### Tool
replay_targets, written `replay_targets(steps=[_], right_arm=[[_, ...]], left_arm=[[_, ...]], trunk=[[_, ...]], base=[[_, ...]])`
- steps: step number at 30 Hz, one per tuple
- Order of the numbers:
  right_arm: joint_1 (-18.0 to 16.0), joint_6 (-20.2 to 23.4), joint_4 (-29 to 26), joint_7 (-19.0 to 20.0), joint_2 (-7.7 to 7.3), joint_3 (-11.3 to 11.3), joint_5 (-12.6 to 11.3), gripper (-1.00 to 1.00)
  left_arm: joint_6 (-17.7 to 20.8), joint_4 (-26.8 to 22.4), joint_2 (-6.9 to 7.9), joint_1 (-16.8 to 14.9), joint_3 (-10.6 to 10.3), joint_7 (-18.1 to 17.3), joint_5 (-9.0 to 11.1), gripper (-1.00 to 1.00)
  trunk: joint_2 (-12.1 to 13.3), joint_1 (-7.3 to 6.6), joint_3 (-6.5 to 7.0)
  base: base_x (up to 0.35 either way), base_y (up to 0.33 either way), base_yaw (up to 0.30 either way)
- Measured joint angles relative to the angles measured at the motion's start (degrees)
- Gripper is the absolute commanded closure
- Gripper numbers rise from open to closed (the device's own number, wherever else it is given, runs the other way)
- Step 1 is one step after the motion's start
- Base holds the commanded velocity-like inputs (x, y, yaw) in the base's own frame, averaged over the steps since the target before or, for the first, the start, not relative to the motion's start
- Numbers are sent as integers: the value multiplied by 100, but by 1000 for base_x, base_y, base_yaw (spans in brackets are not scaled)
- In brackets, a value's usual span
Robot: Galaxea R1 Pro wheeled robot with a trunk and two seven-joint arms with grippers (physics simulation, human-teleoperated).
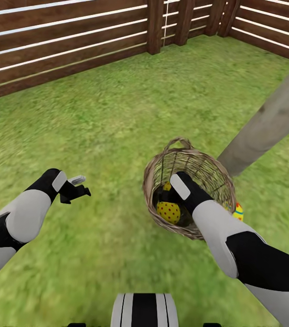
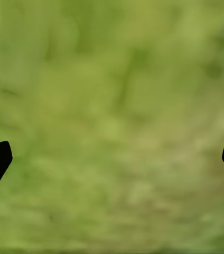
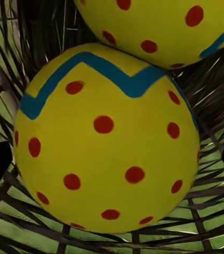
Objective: Take the three Easter eggs out of the wicker basket on the lawn in the garden, then place them on the lawn next to a single tree (choose any tree) so that all three eggs are next to the same tree and none are left in the basket.
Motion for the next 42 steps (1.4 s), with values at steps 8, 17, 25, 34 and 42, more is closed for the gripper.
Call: replay_targets(steps=[8, 17, 25, 34, 42], right_arm=[[-2, -49, 3, 7, 0, -11, -144, -100], [-2, -47, 13, 18, 0, -11, -133, 100], [-1, -47, 9, 15, 0, -11, -135, 100], [-1, -48, 6, 8, 0, -7, -140, 100], [-2, -51, 10, 9, 0, -8, -141, 100]], left_arm=[[4, 1, 0, -1, 6, 3, 5, -100], [14, 1, 0, 0, 8, 7, 3, -100], [14, 1, 0, -1, 9, 5, 9, -100], [14, 1, 0, 0, 9, -4, 16, -100], [13, 1, 0, -2, 10, 2, 151, -100]], trunk=[[-11, 19, -177], [-12, 19, -177], [-12, 19, -177], [-12, 19, -177], [-12, 19, -177]], base=[[0, 0, 0], [0, 0, 0], [0, 0, 0], [0, 0, 0], [0, 0, 0]])
